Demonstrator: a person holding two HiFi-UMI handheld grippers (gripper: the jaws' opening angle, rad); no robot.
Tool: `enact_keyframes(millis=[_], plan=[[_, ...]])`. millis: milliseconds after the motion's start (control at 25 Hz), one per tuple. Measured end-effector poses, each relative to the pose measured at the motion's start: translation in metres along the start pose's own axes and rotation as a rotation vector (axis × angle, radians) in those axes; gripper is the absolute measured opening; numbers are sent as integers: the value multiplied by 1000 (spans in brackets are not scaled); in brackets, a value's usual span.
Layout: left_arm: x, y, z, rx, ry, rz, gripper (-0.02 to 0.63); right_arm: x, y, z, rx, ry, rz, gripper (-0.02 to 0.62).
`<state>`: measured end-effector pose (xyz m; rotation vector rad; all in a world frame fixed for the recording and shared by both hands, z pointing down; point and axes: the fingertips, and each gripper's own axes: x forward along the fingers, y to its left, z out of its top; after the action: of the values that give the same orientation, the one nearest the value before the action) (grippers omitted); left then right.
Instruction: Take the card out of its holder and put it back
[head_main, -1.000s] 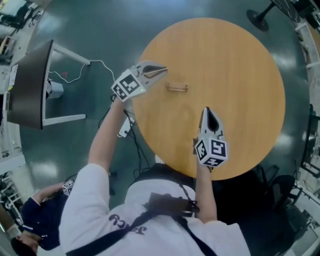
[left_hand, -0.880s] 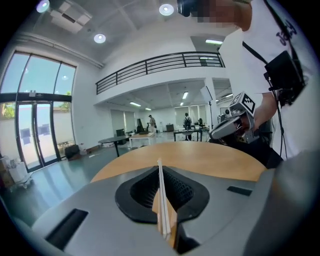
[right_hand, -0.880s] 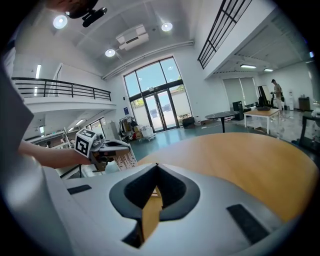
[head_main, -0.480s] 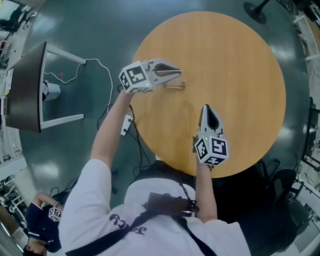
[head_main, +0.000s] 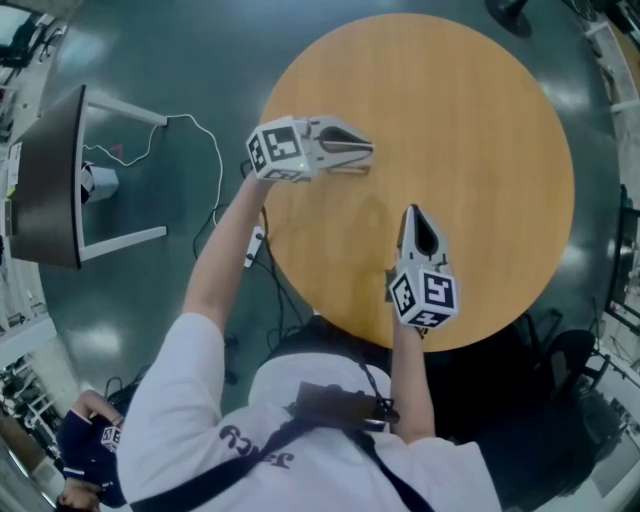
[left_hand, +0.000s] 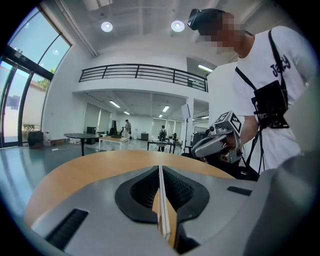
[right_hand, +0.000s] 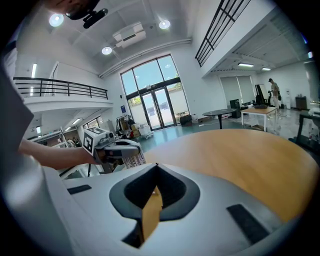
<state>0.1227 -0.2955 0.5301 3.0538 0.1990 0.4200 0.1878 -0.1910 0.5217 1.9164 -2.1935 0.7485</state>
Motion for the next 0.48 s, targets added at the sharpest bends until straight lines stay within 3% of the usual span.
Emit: enact_keyframes(millis=[480], plan=[[-2, 2, 1, -9, 13, -11, 26, -1, -6, -4, 7, 13, -11, 15]])
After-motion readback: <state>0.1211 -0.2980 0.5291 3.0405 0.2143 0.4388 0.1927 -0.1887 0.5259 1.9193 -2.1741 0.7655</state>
